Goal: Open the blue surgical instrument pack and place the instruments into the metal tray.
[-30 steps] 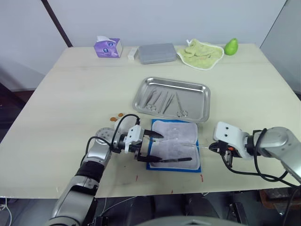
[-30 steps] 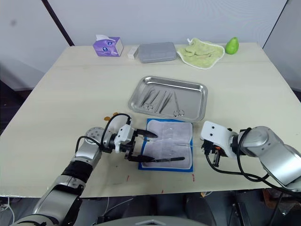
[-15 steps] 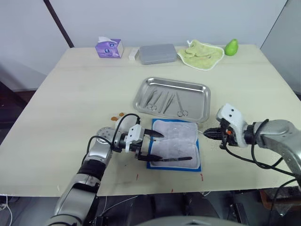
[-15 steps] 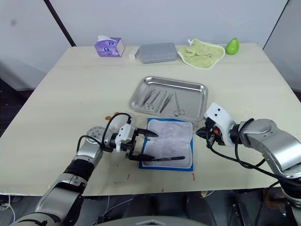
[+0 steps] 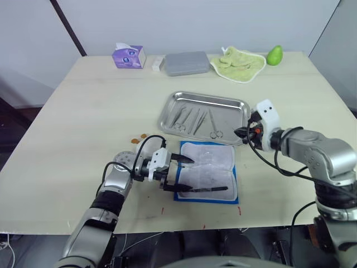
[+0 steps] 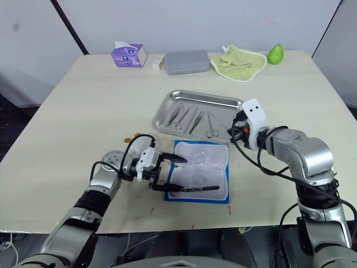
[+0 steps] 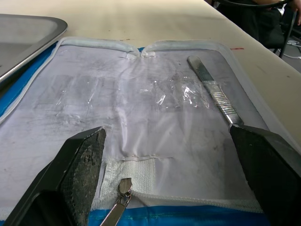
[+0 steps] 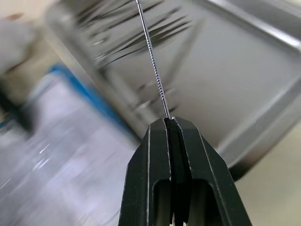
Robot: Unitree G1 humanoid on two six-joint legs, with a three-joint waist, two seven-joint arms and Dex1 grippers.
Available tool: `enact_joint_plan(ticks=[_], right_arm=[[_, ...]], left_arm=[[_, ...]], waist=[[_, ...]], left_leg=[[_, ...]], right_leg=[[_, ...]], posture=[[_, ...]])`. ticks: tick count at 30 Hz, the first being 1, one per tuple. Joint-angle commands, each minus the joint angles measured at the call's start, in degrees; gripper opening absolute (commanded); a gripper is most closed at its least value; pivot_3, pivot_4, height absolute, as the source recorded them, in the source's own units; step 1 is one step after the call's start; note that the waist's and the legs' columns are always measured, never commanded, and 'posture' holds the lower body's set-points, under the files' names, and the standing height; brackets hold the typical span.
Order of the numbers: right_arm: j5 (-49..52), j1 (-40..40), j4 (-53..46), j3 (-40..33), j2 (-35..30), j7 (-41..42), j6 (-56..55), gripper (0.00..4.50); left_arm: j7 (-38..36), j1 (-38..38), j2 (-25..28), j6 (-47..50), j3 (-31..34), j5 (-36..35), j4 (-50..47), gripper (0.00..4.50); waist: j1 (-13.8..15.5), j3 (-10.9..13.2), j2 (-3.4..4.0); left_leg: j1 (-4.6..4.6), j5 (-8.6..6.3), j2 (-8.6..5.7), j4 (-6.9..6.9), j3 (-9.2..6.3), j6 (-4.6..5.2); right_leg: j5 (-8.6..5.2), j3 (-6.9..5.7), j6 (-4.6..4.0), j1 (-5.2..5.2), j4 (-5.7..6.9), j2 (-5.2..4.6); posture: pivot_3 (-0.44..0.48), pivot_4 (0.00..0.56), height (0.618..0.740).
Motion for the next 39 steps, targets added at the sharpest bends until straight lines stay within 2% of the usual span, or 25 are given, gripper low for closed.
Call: enact_joint_plan(ticks=[1, 6, 11, 22, 27, 39], right_arm=[[-2.6, -2.9, 2.8, 0.5, 2.1, -3.5, -1.7, 0.07], [-6.0, -5.9, 6.4, 3.0, 4.0, -7.0, -0.3, 0.07], [-7.0, -9.9, 12.9, -2.8, 13.4, -13.7, -0.3, 0.07], [-9.8, -13.8, 20.0, -9.8, 26.0, -25.4, -1.1, 0.07], [-10.5, -13.3, 20.2, -10.6, 27.7, -27.5, -0.3, 0.07], [-11.7, -12.0, 22.8, -9.7, 27.6, -26.8, -2.2, 0.07]], left_arm=[[-0.2, 2.1, -0.4, 1.1, -2.3, 2.5, 3.7, 4.50], [-0.2, 2.6, -0.3, 0.7, -2.2, 2.6, 3.8, 4.50], [-0.3, 2.8, -0.3, -0.1, -2.0, 2.7, 4.4, 4.50], [-0.1, 2.4, -0.9, -1.7, -2.0, 3.1, 6.9, 4.50], [-0.2, 2.3, -1.0, -2.5, -2.0, 3.2, 7.9, 4.50], [-0.3, 2.2, -1.2, -2.9, -2.0, 3.1, 8.4, 4.50]], waist=[[0.0, 0.0, 0.01], [0.0, 0.0, 0.03], [-0.2, 0.0, 0.11], [-0.2, -0.1, 0.27], [-0.2, -0.2, 0.40], [-0.2, -0.2, 0.52]], left_leg=[[-0.01, 0.00, 0.00, 0.00, 0.02, 0.00], [-0.02, 0.00, 0.00, 0.00, 0.05, 0.00], [0.03, 0.00, 0.01, 0.00, 0.05, 0.00], [0.04, 0.01, 0.00, 0.00, 0.05, 0.00], [0.03, 0.01, -0.01, -0.01, 0.04, 0.00], [0.05, 0.01, -0.02, -0.01, 0.03, 0.00]], right_leg=[[0.00, 0.00, 0.00, 0.00, 0.01, -0.01], [0.00, 0.02, 0.00, -0.01, 0.01, -0.02], [0.01, 0.04, 0.00, -0.01, 0.08, 0.01], [0.01, 0.05, 0.00, -0.01, 0.09, -0.04], [0.01, 0.03, 0.00, 0.00, 0.08, -0.05], [0.02, 0.08, 0.01, 0.00, 0.09, -0.04]], posture=[[0.000, 0.150, 0.740], [0.000, 0.150, 0.740], [0.000, 0.150, 0.740], [0.000, 0.150, 0.740], [0.000, 0.150, 0.740], [0.000, 0.150, 0.740]])
